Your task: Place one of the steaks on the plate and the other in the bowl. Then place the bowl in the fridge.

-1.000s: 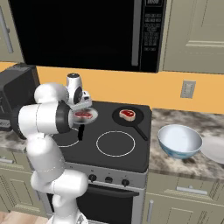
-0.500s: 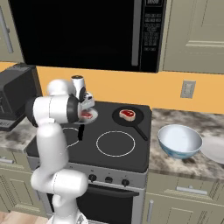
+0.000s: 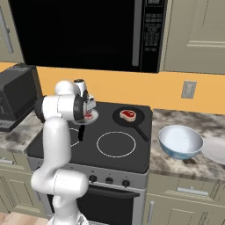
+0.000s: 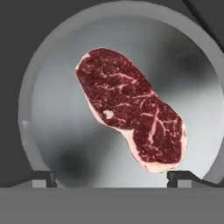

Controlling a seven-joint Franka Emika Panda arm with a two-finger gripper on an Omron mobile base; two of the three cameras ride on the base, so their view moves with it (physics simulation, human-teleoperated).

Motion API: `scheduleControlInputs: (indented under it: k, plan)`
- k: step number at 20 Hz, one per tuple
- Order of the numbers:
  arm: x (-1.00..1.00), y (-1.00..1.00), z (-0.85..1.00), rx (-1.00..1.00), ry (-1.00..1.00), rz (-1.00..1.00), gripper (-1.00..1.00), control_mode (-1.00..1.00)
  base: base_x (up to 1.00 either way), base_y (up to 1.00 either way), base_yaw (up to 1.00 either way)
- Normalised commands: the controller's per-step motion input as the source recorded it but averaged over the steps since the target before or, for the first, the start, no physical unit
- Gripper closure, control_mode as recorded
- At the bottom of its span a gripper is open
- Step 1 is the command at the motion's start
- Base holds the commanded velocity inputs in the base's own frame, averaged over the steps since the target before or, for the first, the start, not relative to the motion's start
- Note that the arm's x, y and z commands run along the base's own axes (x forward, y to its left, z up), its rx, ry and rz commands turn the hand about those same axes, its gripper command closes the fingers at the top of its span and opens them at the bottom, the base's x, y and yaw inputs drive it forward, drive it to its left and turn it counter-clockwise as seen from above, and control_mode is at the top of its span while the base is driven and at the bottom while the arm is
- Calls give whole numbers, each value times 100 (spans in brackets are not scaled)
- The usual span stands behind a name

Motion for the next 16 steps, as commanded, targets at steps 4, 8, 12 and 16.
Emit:
scheduleControlInputs:
  k: [4,8,12,16]
  plan:
    - [56,0,-18,0,3,9,-100,-100,0,0,0]
    - [49,0,-30,-2,1,5,-100,-100,0,0,0]
    - [27,0,-51,-2,6,2,-100,-100,0,0,0]
    - [-1,0,-86,-2,17,1,100,-100,0,0,0]
